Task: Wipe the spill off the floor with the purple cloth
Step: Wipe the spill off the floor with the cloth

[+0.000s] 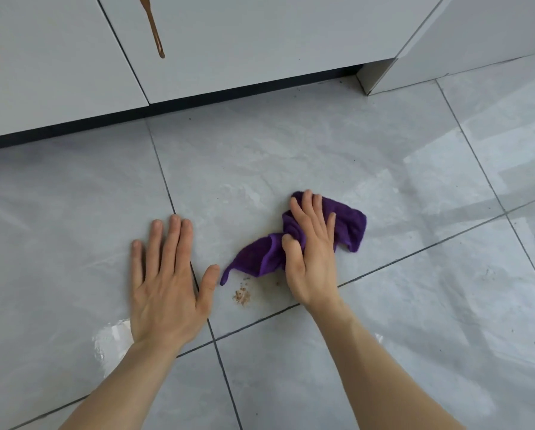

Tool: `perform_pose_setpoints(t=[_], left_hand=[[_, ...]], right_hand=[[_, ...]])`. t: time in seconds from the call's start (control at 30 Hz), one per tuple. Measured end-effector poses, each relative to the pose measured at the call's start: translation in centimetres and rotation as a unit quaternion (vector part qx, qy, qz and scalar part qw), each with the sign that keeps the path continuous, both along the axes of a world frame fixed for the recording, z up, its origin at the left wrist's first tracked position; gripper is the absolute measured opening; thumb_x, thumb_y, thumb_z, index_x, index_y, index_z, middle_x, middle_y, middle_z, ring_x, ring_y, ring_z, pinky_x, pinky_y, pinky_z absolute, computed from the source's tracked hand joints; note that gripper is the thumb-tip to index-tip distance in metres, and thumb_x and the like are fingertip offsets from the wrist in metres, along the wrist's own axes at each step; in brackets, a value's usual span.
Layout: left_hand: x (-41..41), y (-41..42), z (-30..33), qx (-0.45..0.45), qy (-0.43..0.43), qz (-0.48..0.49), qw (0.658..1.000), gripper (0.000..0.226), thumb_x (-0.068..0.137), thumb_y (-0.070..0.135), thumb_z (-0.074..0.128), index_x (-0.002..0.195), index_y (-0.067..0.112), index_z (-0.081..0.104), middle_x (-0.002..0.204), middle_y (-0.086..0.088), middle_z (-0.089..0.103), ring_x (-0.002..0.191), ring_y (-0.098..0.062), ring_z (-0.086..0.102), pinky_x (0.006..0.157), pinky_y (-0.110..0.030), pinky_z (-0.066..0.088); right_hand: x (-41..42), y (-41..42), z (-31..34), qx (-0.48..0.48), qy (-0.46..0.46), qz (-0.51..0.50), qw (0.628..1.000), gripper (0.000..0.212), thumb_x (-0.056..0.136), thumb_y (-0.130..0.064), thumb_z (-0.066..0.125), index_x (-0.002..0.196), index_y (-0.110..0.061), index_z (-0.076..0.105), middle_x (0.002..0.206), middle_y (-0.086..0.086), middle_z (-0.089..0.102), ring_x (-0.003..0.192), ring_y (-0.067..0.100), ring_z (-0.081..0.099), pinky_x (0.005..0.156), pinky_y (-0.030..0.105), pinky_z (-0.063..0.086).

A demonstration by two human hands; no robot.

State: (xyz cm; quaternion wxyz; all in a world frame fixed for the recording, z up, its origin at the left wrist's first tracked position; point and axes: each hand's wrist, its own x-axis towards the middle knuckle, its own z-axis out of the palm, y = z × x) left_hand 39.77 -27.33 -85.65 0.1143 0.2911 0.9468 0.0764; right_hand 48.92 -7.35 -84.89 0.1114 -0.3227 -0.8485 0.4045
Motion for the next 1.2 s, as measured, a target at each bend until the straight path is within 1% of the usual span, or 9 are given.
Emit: perform_pose_setpoints(t=[0.17, 0.23, 0.3, 0.43, 0.67, 0.87, 0.97, 1.1, 1.2], left_hand=[[-0.1, -0.1, 0.1, 0.007, -0.003, 0.000, 1.000, 0.079, 0.098, 0.062, 0.007, 0.161, 0.015, 0.012, 0.171, -0.004, 0.011, 0.158, -0.024, 0.002, 0.127, -0.054, 0.009], [-0.1, -0.1, 0.1, 0.014, -0.003, 0.002, 1.000, 0.078, 0.098, 0.061, 0.006, 0.161, 0.015, 0.013, 0.171, -0.004, 0.013, 0.158, -0.023, 0.004, 0.127, -0.053, 0.010], [-0.1, -0.2, 0.0, 0.026, -0.009, 0.007, 1.000, 0.077, 0.098, 0.060, 0.008, 0.161, 0.015, 0.015, 0.170, -0.002, 0.014, 0.158, -0.022, 0.004, 0.127, -0.053, 0.010], [-0.1, -0.3, 0.0, 0.044, -0.018, 0.009, 0.999, 0.077, 0.097, 0.060, 0.018, 0.161, 0.016, 0.015, 0.171, -0.001, 0.013, 0.158, -0.020, 0.003, 0.127, -0.053, 0.010], [-0.3, -0.5, 0.1, 0.028, -0.020, -0.008, 0.999, 0.085, 0.094, 0.065, 0.024, 0.161, 0.014, 0.015, 0.171, -0.003, 0.013, 0.158, -0.022, 0.003, 0.126, -0.054, 0.010], [-0.4, -0.3, 0.2, 0.013, -0.022, -0.009, 1.000, 0.087, 0.093, 0.070, 0.012, 0.161, 0.015, 0.013, 0.171, -0.001, 0.011, 0.158, -0.022, 0.002, 0.127, -0.053, 0.009], [-0.4, -0.3, 0.1, 0.015, -0.018, -0.004, 1.000, 0.087, 0.093, 0.069, 0.016, 0.161, 0.015, 0.014, 0.171, -0.001, 0.012, 0.158, -0.022, 0.003, 0.127, -0.053, 0.010], [-0.3, -0.2, 0.0, 0.014, -0.014, -0.002, 1.000, 0.086, 0.093, 0.069, 0.017, 0.161, 0.015, 0.014, 0.171, 0.000, 0.011, 0.158, -0.021, 0.001, 0.127, -0.052, 0.008], [-0.3, -0.2, 0.0, 0.019, -0.013, 0.001, 1.000, 0.086, 0.094, 0.069, 0.012, 0.161, 0.016, 0.013, 0.171, 0.001, 0.010, 0.158, -0.020, 0.000, 0.127, -0.052, 0.008]], right_hand=[[-2.0, -1.9, 0.8, -0.036, -0.023, 0.044, 0.998, 0.073, 0.091, -0.033, 0.035, 0.160, -0.015, 0.020, 0.171, -0.001, 0.006, 0.156, 0.008, -0.010, 0.126, 0.045, -0.013], [-1.9, -3.9, 1.0, 0.001, -0.055, 0.081, 0.995, 0.078, 0.090, -0.036, 0.039, 0.161, -0.014, 0.015, 0.172, 0.000, 0.002, 0.156, 0.012, -0.014, 0.126, 0.049, -0.011], [-1.1, -6.6, 0.9, 0.082, -0.102, 0.112, 0.985, 0.081, 0.093, -0.042, 0.043, 0.161, -0.012, 0.012, 0.172, 0.004, -0.001, 0.157, 0.020, -0.015, 0.125, 0.056, -0.007], [1.6, -10.6, 0.0, 0.194, -0.197, 0.095, 0.956, 0.081, 0.100, -0.062, 0.037, 0.161, -0.013, 0.015, 0.171, 0.009, 0.003, 0.157, 0.031, -0.007, 0.121, 0.068, 0.005], [3.2, -8.9, 0.1, 0.221, -0.262, 0.100, 0.934, 0.096, 0.088, -0.084, 0.031, 0.160, -0.020, 0.023, 0.171, 0.008, 0.007, 0.157, 0.034, -0.001, 0.115, 0.077, 0.004], [3.3, -5.2, -0.2, 0.231, -0.275, 0.129, 0.924, 0.089, 0.093, -0.078, 0.030, 0.161, -0.023, 0.017, 0.171, 0.007, 0.004, 0.157, 0.033, -0.004, 0.116, 0.075, 0.005], [2.4, -5.1, -0.3, 0.228, -0.257, 0.097, 0.934, 0.083, 0.096, -0.073, 0.031, 0.161, -0.023, 0.016, 0.172, 0.005, 0.002, 0.157, 0.030, -0.005, 0.119, 0.072, 0.003], [-3.1, -3.3, -0.8, 0.199, -0.239, 0.018, 0.950, 0.081, 0.097, -0.069, 0.028, 0.161, -0.022, 0.011, 0.172, 0.005, -0.002, 0.157, 0.029, -0.008, 0.119, 0.071, -0.001], [-4.5, -3.3, -0.9, 0.198, -0.222, 0.030, 0.954, 0.081, 0.098, -0.068, 0.028, 0.161, -0.020, 0.009, 0.172, 0.006, -0.004, 0.157, 0.029, -0.011, 0.119, 0.070, -0.002]])
